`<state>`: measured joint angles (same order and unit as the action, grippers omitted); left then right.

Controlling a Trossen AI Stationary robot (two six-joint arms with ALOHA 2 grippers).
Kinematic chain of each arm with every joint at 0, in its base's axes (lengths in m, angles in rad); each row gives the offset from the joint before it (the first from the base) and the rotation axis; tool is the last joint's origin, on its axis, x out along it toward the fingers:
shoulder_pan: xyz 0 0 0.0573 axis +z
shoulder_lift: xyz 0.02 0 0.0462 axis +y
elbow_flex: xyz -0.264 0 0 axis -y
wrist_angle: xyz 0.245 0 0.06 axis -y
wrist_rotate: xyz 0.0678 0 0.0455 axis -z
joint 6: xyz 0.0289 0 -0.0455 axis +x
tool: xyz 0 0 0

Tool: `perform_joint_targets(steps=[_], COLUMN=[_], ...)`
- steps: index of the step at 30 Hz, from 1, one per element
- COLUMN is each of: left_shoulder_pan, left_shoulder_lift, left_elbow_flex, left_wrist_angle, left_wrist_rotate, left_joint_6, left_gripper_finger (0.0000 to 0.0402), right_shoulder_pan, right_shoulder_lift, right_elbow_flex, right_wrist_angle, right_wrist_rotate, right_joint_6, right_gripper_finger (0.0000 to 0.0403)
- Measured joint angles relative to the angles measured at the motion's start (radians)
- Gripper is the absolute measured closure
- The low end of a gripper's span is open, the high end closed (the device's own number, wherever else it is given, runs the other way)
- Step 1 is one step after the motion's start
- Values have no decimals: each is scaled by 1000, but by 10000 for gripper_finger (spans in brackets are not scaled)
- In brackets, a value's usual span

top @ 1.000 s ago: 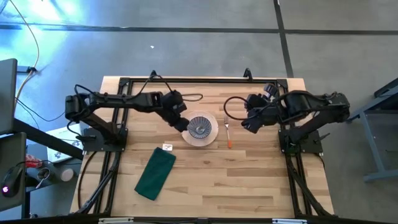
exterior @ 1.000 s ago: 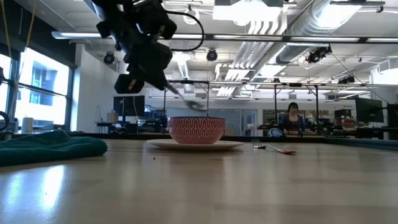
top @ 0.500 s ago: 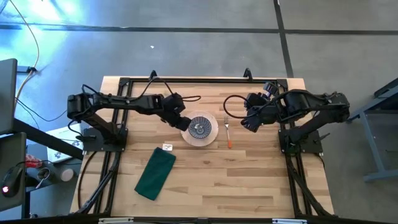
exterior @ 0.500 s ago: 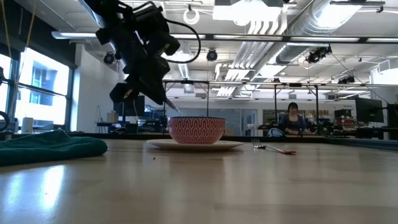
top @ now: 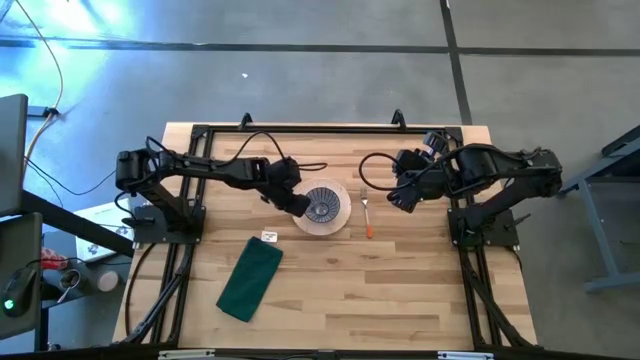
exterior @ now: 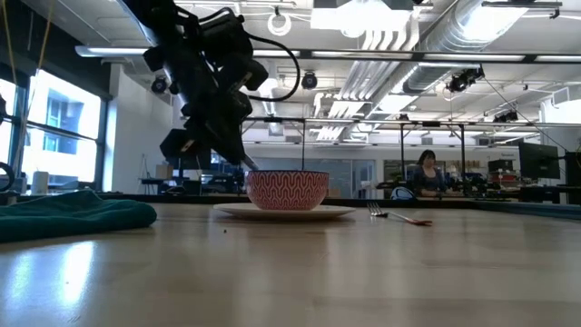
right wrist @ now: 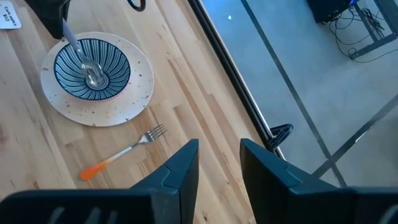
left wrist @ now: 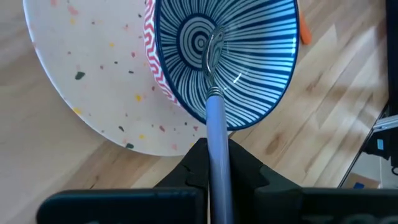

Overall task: Set table place
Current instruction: Put the spoon on the stripe red bowl, then move the green towel to the left of the white plate on the table

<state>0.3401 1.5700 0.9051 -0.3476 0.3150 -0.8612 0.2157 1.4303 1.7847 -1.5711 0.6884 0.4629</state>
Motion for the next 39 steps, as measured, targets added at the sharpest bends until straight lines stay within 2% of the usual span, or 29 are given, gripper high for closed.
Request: perform_joint_targets(steps=[14, 23, 31, 35, 39], left_shoulder_pan=[0, 0, 0, 0, 0], left_shoulder_lift=[0, 0, 0, -1, -1], left_elbow_flex=[0, 1, 2, 3, 37], left_wrist_angle=[-6, -5, 9, 6, -85], left_wrist_rotate=[-38, -57, -57, -25, 14], left_joint_6=[-15, -27, -10, 17, 62], left_gripper_finger=[386, 315, 306, 305, 304], right_shoulder_pan=[0, 0, 0, 0, 0], right_shoulder_lift=[0, 0, 0, 0, 0], right_elbow_flex=[0, 0, 0, 0, 0], right_wrist_angle=[0, 0, 0, 0, 0], right_wrist_rotate=[0, 0, -2, -11, -19], right_joint_6=[3, 3, 3, 3, 8], right_gripper_finger=[293, 293, 293, 293, 293])
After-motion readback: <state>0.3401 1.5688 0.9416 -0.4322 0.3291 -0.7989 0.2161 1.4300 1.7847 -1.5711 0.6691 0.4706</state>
